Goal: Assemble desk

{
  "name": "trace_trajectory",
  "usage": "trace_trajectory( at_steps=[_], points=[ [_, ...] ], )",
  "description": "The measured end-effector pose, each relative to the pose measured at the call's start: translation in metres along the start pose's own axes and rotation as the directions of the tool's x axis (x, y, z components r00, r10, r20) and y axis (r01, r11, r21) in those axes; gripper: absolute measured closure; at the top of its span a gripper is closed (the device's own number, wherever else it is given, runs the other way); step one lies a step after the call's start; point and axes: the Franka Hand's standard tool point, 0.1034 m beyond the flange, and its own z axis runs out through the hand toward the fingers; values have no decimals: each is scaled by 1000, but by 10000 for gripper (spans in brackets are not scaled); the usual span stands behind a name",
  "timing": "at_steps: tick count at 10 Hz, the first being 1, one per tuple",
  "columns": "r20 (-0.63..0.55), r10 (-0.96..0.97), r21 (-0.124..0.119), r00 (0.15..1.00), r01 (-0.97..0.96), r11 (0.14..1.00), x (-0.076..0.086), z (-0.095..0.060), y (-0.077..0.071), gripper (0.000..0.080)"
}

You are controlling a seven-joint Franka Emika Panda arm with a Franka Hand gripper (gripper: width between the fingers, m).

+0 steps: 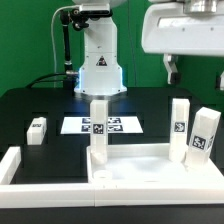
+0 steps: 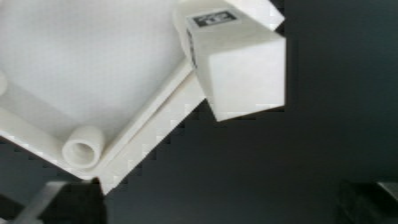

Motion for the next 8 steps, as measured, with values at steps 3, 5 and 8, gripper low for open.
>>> trace_trajectory(
  at_steps=[3, 5, 8],
  points=[
    [-30, 20, 9, 999, -20, 1000, -11, 21, -4, 150],
    [-41, 45, 15, 998, -44, 999, -10, 19, -13, 150],
    [-53, 62, 9, 997, -62, 998, -18, 33, -16, 150]
  ],
)
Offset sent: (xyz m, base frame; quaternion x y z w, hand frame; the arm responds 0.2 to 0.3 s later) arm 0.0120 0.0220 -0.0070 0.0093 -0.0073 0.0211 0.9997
